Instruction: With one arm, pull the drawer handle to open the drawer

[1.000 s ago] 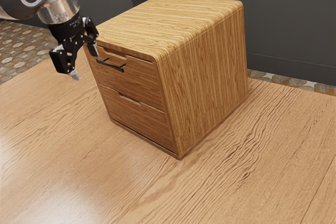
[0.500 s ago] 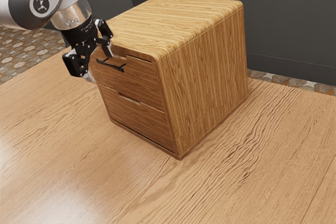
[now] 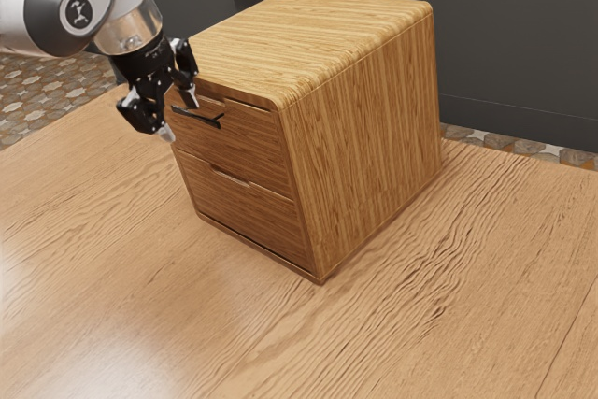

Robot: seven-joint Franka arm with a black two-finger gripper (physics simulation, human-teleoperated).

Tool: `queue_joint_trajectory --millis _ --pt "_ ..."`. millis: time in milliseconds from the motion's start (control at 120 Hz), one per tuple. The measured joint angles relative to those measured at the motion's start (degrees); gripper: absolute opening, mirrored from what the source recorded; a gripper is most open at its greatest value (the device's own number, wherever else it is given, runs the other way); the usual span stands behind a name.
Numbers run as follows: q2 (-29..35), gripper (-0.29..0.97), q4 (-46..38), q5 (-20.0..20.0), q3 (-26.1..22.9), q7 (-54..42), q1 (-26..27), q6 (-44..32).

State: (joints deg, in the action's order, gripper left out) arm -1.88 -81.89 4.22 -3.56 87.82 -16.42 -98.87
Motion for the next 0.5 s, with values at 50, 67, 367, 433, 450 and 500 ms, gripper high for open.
queue_joint_trajectory --millis 50,67,367,433,450,500 --pt "-0.1 0.41 0.0 0.0 0.0 -0.1 0.6 -0.3" --pt "-0.1 0.40 -0.1 0.0 0.0 -0.1 0.8 -0.4" --pt "0.5 0.28 -2.3 -0.9 -0.6 -0.6 0.8 -1.3" --pt "1.0 0.26 -2.8 -1.1 0.4 -0.9 1.9 -1.0" --pt "1.1 0.26 -2.9 -1.1 0.3 -0.9 1.7 -1.0" --pt "1.4 0.24 -3.0 -1.0 0.2 -0.9 1.6 -0.9"
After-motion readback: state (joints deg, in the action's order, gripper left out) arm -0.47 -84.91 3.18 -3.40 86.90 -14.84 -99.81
